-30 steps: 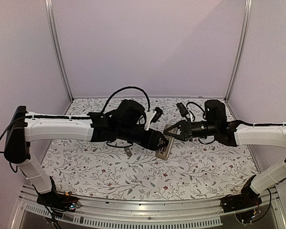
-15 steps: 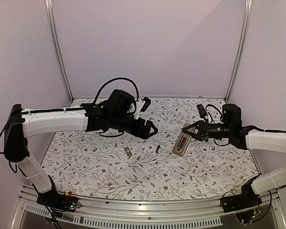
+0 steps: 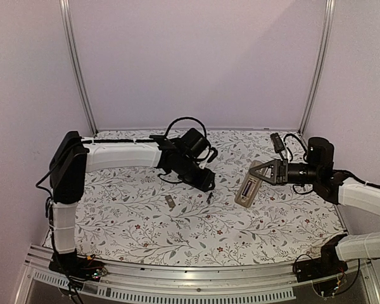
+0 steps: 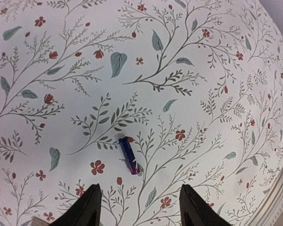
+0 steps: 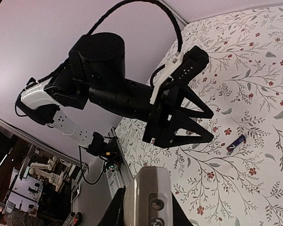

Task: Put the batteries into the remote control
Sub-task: Pick up the battery from the center of the board.

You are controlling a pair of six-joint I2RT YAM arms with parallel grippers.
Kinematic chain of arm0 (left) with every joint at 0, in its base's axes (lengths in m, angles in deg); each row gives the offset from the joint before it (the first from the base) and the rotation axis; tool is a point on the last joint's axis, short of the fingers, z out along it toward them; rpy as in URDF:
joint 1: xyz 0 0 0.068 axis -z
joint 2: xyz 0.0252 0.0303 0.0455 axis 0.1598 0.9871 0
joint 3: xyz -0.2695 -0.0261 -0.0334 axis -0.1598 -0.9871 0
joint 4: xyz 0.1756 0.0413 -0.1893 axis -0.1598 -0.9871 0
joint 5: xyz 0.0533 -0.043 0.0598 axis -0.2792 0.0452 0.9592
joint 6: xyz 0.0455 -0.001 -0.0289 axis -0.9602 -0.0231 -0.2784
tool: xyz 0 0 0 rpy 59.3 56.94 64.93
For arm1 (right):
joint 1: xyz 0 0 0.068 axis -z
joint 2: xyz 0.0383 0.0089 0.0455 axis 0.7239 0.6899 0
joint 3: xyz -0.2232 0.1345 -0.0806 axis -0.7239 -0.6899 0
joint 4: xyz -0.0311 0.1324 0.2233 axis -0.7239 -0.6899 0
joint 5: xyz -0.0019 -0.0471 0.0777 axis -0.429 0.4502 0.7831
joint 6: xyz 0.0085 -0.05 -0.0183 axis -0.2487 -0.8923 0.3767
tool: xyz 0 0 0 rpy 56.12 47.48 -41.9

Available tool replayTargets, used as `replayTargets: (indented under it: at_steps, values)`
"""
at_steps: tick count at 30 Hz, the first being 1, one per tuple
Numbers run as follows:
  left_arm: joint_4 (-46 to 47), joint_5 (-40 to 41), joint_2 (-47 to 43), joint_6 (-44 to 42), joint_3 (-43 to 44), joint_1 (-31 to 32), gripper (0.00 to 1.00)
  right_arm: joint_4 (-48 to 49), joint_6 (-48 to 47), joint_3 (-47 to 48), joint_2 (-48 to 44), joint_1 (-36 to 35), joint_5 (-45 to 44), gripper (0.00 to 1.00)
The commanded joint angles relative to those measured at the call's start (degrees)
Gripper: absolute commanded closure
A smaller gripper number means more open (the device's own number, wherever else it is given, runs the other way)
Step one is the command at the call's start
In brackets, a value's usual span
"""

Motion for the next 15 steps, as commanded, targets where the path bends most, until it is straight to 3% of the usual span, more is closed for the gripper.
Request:
replayTargets:
  at_steps: [1, 15]
  values:
    - [-7.16, 1.07, 4.48, -0.73, 5.75, 1.66, 0.44, -4.81, -3.99, -0.44, -2.77, 0.31, -0.76, 1.0]
    - [-16.61, 8.1, 16.8, -0.39, 19.62, 3.52, 0.56, -8.37, -5.7, -0.15, -4.24, 0.26, -1.42, 1.0]
